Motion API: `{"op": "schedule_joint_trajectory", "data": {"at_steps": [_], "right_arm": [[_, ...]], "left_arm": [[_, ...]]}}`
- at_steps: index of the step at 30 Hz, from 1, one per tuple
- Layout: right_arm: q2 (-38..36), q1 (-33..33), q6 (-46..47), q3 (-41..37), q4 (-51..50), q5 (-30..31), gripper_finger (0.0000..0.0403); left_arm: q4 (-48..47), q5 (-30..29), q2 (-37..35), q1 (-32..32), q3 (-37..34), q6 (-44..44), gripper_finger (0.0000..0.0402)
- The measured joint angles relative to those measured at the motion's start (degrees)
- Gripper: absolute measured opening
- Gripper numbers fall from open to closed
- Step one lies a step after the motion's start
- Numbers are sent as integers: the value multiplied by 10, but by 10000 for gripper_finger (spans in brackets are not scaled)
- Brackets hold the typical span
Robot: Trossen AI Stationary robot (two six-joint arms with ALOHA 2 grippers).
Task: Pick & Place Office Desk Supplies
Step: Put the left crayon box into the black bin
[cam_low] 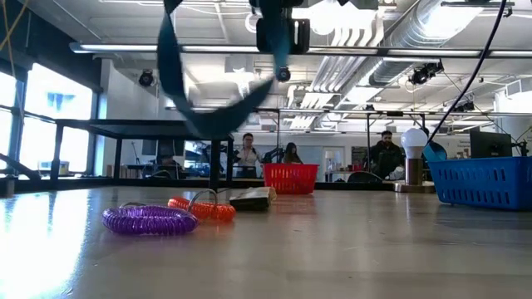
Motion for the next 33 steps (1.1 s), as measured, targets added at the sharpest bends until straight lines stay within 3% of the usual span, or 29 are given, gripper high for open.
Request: {"op": "schedule_joint_trajectory", "data": {"at_steps": [13,20,25,33], "right_arm": [[0,-6,-8,0,-4,-25,119],[0,-5,1,0,-30,6,128],[0,-5,-1,0,-51,31,175],[0,-6,-61,0,-95,126,273]], "left_arm": [[14,5,14,2,0,-3,55],[5,5,15,4,-1,-14,36],[-12,4,15,4,-1,-42,34],[-71,12,14,4,-1,-143,33]]}}
